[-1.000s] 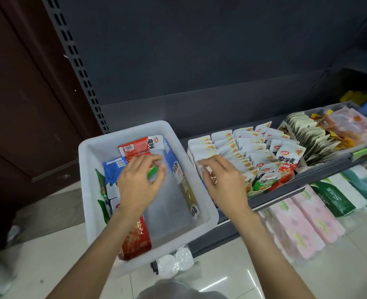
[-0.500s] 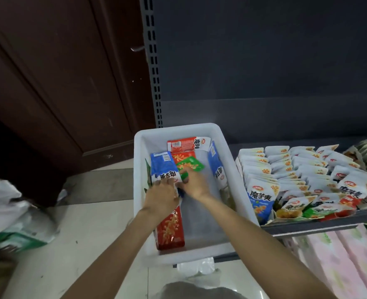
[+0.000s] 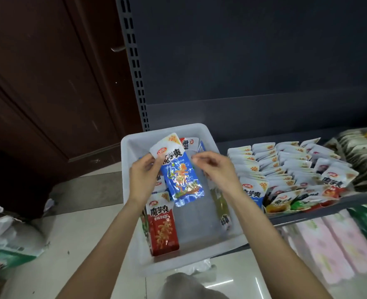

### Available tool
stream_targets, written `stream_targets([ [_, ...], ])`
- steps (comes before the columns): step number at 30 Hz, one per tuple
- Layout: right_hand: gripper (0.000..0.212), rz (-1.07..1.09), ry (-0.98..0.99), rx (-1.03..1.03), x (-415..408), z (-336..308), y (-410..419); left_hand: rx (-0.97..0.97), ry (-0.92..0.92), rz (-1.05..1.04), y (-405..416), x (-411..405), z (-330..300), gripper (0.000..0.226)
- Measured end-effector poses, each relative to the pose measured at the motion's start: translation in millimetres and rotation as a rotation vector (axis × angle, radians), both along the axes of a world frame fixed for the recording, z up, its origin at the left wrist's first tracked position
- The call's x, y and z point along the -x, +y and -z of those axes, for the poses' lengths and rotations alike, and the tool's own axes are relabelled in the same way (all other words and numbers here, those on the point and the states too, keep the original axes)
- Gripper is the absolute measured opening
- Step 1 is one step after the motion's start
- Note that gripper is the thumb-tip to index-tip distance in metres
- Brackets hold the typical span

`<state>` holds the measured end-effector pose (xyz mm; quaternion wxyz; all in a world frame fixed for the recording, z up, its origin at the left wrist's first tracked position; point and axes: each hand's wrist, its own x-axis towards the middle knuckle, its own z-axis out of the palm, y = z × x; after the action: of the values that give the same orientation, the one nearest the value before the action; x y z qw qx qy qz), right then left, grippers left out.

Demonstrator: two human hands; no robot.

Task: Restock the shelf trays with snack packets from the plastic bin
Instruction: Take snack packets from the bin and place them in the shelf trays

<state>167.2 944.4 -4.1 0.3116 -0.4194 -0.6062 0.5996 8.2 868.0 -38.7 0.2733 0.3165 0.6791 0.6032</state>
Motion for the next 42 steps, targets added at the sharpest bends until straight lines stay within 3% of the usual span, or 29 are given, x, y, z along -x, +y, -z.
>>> stream_targets([
  [3,0.006,0.027,-0.030,0.008,-12.9,-3.1,1.4,0.051,-0.122,0.075,5.8,-4.3,-10.9,0.012],
  [6,0.006,-0.008,-0.029,0.060,-26.4,-6.4,-0.8,0.088,-0.078,0.130,8.5,-13.7,-16.8,0.010],
  [11,0.005,-0.016,-0.077,-0.051,-61.7,-19.0,-6.3,-0.015,-0.032,0.253,11.3,-54.8,-41.8,0.006],
  [16,0.018,0.277,-0.056,-0.365,-131.9,-31.2,-15.2,-0.164,0.105,0.497,20.7,-113.7,-57.7,0.018],
  [19,0.013,0.439,-0.010,-0.389,-166.6,-26.1,-18.9,-0.155,0.219,0.597,28.7,-146.2,-53.5,0.021],
  [23,0.015,0.541,0.007,-0.311,-188.5,-1.8,-31.4,-0.191,0.357,0.551,35.1,-173.4,-32.2,0.009],
  [28,0.021,0.531,-0.056,-0.239,-184.3,38.8,-41.8,-0.111,0.454,0.511,34.8,-172.8,-4.1,0.014],
  [32,0.011,0.461,-0.186,-0.353,-168.5,54.8,-36.5,-0.038,0.671,0.496,33.5,-164.0,5.0,0.023],
  [35,0.011,0.440,-0.234,-0.434,-160.1,56.1,-28.2,-0.034,0.698,0.397,34.2,-158.7,1.3,0.029],
  [38,0.011,0.408,-0.281,-0.485,-155.9,57.9,-25.4,-0.010,0.707,0.375,37.2,-152.8,-2.4,0.024],
  [42,0.010,0.324,-0.512,-0.499,-157.1,76.2,-26.4,0.099,0.825,0.416,41.5,-153.3,5.6,0.013],
])
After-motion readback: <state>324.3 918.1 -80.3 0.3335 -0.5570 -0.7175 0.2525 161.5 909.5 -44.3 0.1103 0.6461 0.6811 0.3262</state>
